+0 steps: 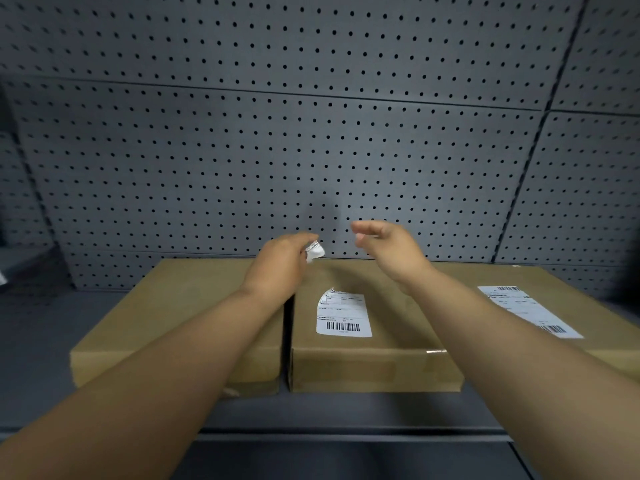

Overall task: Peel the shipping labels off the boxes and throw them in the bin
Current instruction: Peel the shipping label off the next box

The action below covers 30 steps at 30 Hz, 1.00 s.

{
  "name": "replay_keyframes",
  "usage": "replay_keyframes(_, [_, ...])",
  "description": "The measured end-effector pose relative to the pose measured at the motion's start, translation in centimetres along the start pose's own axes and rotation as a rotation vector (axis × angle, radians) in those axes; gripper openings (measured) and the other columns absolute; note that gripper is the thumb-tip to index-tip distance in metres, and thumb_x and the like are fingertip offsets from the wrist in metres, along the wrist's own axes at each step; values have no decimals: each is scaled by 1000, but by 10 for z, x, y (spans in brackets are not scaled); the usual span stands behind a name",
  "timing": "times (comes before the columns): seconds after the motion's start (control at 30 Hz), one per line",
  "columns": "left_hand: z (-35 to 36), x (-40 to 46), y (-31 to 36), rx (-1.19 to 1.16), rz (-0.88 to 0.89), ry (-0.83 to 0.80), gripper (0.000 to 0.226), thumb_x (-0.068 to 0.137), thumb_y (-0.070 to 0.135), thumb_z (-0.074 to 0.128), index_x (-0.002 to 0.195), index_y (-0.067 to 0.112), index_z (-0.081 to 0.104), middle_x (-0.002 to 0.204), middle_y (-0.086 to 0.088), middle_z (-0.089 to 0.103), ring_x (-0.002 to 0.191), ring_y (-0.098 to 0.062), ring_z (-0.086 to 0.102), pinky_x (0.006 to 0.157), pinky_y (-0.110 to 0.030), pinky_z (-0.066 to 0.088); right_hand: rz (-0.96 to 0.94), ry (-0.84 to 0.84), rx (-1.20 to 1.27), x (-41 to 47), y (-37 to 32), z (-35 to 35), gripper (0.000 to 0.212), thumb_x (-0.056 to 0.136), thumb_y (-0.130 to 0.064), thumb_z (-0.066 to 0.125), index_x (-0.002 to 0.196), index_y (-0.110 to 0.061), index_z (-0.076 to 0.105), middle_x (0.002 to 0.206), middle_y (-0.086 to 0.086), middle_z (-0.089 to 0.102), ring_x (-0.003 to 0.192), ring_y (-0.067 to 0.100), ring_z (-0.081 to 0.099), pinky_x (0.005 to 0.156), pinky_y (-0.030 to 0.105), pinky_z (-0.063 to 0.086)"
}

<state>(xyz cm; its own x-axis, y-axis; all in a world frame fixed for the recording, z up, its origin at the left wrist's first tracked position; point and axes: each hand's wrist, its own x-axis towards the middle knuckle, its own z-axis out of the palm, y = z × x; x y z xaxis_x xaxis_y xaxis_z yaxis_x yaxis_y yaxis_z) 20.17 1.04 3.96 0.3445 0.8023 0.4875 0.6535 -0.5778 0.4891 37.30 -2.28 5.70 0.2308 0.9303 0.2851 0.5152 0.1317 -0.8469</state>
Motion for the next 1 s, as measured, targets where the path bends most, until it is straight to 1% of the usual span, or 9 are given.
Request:
replay_keyframes(0.07, [-4,-1,-10,59,21,-28,45,93,-2,40,129,18,58,118,-10,59,108,-26,57,82,-22,38,25,-15,-125,0,4,-2,32,95,-14,49,126,-16,58,131,0,59,117,12,55,96,21,37])
replay_keyframes(0.2, [-5,-3,-16,126,-2,-87,28,94,2,43,107,8,67,101,-6,47,96,-29,56,75,-21,36,51,-110,-343,-1,11,8,30,96,-16,47,123,-17,60,129,-3,60,113,13,55,82,18,43])
replay_keyframes(0.33, [-5,-7,-13,143,-12,-113,24,95,13,40,87,1,59,100,-8,48,88,-31,57,80,-34,47,-2,-203,-553,4,19,25,32,95,-12,46,123,-16,61,133,1,60,122,17,55,105,28,42])
replay_keyframes(0.43, [-2,-7,-12,237,-33,-119,30,94,31,45,75,8,48,95,-2,42,81,-25,51,75,-30,41,-45,-309,-672,7,22,34,34,95,-10,46,127,-15,57,134,2,58,122,19,54,105,30,41])
replay_keyframes(0.53, [1,-5,-13,388,27,-117,28,96,34,44,85,10,53,94,-4,49,90,-27,55,75,-32,39,-104,-384,-692,9,22,38,39,91,-1,49,126,-15,58,133,2,59,120,18,56,104,30,42])
replay_keyframes(0.63, [4,-3,-18,371,55,-148,22,97,29,42,100,12,55,90,-5,57,93,-29,58,74,-35,43,-120,-441,-625,10,24,42,35,88,0,54,118,-14,64,125,1,65,114,15,61,102,26,44])
replay_keyframes(0.73, [8,-3,-21,388,88,-179,26,97,22,40,116,17,56,107,-7,64,102,-29,59,84,-38,48,-113,-446,-558,12,27,43,25,86,-4,59,107,-13,70,113,1,72,103,16,67,97,23,48])
replay_keyframes(0.87, [14,-4,-21,492,95,-243,32,98,28,36,109,11,60,116,-7,57,106,-27,55,90,-36,42,-145,-452,-576,11,30,38,18,85,-11,65,100,-12,73,107,1,73,91,8,63,87,18,45])
replay_keyframes(1.0, [20,-5,-23,564,91,-345,32,96,34,41,108,14,64,118,-6,61,110,-27,54,91,-35,41,-154,-454,-573,11,32,36,14,84,-12,67,95,-11,74,103,2,74,83,6,57,74,17,41])
